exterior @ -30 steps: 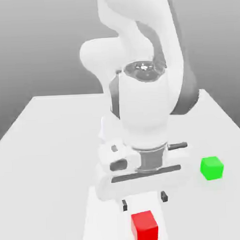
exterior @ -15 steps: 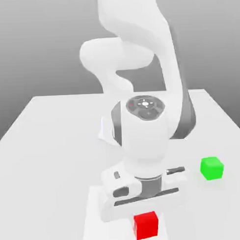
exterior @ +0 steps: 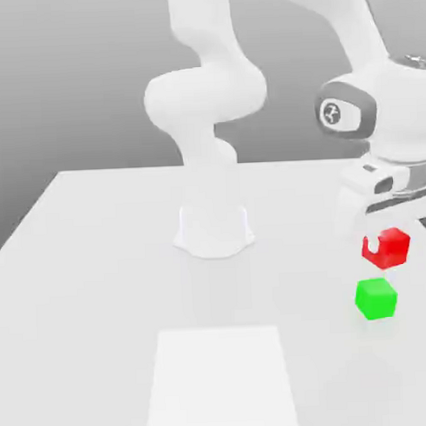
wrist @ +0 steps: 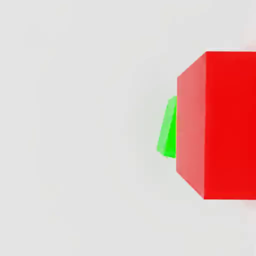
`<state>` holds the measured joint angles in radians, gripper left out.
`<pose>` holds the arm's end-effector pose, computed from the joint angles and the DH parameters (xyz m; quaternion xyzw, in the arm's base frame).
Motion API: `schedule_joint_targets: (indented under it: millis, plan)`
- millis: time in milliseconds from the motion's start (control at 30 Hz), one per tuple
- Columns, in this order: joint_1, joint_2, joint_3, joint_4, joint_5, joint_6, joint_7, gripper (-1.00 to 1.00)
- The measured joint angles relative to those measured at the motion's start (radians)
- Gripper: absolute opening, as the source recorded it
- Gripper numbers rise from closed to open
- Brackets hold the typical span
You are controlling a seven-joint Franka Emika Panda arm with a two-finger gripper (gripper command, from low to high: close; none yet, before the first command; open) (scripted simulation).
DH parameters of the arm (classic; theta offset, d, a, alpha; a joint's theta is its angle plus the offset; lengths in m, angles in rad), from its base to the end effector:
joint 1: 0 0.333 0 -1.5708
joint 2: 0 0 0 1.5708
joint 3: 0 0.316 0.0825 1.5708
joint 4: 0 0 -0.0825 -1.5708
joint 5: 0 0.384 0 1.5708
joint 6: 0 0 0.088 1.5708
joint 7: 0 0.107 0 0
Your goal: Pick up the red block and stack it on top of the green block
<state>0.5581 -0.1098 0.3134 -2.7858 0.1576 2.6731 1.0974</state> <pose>0.2513 0.2856 0.2408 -0.9829 0.1833 0.0169 0.0078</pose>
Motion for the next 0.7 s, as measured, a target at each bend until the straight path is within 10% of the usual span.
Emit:
schedule_joint_targets:
  millis: [700]
  plan:
    - [0.044,0.187,-0.010,0.012,0.125,0.109,-0.087,-1.00]
